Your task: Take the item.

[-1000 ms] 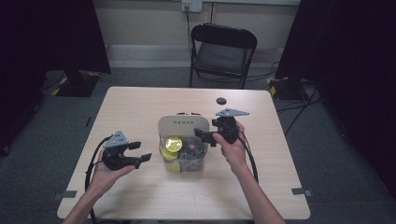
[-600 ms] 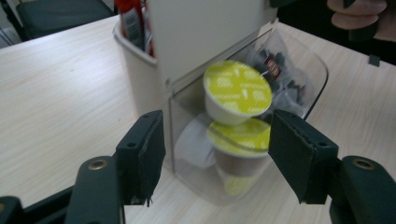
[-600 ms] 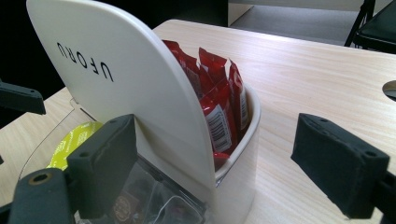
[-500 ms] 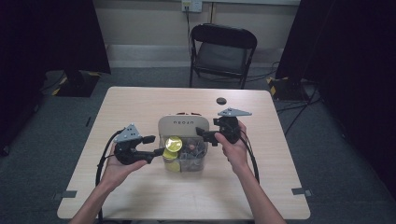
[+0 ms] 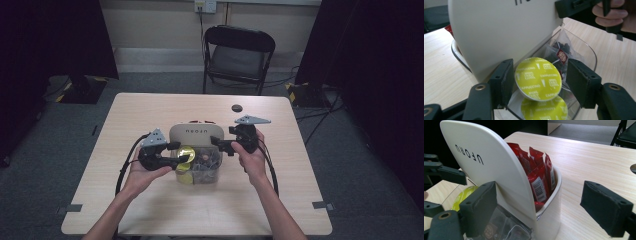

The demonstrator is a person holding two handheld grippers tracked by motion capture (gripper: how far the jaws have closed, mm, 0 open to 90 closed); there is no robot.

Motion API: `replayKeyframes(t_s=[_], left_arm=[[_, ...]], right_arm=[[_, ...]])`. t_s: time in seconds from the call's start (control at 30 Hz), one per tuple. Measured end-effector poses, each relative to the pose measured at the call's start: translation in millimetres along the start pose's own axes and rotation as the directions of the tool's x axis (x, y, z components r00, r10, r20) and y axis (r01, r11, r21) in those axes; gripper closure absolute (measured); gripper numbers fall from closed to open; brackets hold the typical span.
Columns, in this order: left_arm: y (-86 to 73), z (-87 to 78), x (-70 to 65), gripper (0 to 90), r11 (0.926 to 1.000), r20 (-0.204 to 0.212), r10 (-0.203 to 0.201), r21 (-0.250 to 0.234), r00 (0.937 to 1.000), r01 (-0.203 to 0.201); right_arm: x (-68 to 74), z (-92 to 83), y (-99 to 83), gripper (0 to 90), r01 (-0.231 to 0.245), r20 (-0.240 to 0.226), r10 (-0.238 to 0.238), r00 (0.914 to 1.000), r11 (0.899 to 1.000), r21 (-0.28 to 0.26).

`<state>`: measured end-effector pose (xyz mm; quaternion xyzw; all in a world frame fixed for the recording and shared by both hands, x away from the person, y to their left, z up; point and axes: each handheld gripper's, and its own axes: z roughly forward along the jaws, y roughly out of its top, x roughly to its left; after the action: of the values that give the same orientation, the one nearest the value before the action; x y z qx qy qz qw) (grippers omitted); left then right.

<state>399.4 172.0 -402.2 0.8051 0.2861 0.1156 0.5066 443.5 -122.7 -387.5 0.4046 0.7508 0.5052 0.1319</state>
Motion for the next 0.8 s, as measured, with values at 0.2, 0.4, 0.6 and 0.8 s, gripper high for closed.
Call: replayKeyframes(t_s=[0.2,0.4,0.6,0.8], left_arm=[[-1.5,2.8,0.2,37.2,0.9998,0.005,0.003,0.019,1.0000,-0.003],[-5.6,8.0,-1.2,35.7,0.9989,0.013,0.020,0.042,0.9997,-0.020],[-7.7,11.4,0.4,34.9,0.9989,0.019,0.009,0.045,0.9998,-0.010],[-9.6,13.8,-2.6,33.4,0.9994,0.015,0.001,0.036,0.9999,-0.001]], right_arm=[[-0.1,-0.2,0.0,13.2,0.002,0.002,-0.002,1.0000,1.000,-0.007],[0.8,0.4,-0.6,13.4,0.002,0.002,-0.002,1.0000,1.000,-0.007],[0.9,0.8,-2.0,13.5,0.002,0.004,-0.002,1.0000,1.000,-0.001],[0.4,1.0,-2.0,13.3,-0.001,0.000,0.001,1.0000,1.000,0.000]])
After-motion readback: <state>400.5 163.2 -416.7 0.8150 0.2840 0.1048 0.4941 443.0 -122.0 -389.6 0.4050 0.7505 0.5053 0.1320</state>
